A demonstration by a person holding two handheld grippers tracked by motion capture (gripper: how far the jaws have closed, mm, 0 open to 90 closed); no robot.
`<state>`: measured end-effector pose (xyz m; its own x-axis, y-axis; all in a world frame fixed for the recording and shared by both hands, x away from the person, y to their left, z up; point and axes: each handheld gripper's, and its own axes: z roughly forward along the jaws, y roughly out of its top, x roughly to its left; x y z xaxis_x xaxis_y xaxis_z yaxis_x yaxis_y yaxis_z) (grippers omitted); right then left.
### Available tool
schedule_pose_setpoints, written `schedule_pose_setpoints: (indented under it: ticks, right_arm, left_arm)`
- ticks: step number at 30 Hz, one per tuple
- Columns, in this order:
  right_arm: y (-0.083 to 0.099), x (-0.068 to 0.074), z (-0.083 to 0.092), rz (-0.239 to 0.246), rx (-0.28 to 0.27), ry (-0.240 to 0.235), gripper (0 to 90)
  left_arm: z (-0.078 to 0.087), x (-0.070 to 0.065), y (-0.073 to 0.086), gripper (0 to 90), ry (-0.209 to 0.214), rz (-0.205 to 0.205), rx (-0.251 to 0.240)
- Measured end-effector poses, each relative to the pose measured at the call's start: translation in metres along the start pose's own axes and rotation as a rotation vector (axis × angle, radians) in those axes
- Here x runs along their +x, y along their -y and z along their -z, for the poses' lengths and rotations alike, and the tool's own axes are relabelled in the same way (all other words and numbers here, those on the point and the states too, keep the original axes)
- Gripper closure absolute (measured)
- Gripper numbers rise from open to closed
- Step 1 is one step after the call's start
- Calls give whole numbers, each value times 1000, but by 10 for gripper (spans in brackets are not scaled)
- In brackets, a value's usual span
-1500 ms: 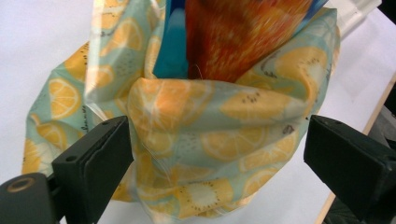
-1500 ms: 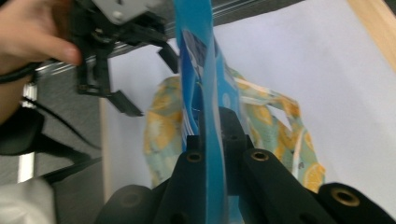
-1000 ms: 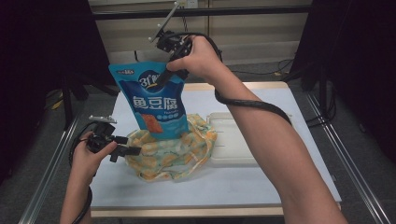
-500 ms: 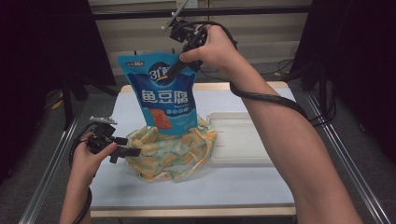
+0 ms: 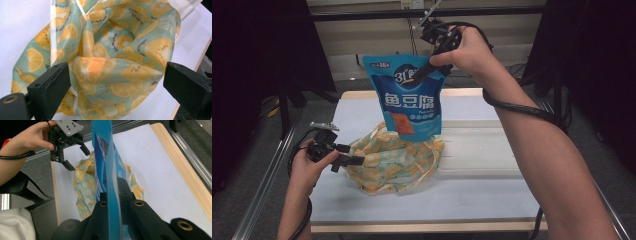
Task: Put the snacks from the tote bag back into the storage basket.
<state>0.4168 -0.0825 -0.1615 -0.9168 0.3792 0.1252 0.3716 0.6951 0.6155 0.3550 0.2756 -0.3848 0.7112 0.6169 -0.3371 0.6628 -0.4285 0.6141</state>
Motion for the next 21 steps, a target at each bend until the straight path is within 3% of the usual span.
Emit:
schedule_pose_setpoints:
  ticks: [10, 14, 21]
  right_arm:
    - [30, -8, 14, -27, 3, 11, 900]
    - [42, -11, 18, -34, 3, 25, 900]
    - [64, -14, 27, -45, -4, 33, 900]
  left_arm:
    - [-6, 0, -7, 69, 9, -17, 9]
    - [-9, 0, -7, 69, 8, 0, 11]
    - [-8, 1, -9, 69, -1, -5, 11]
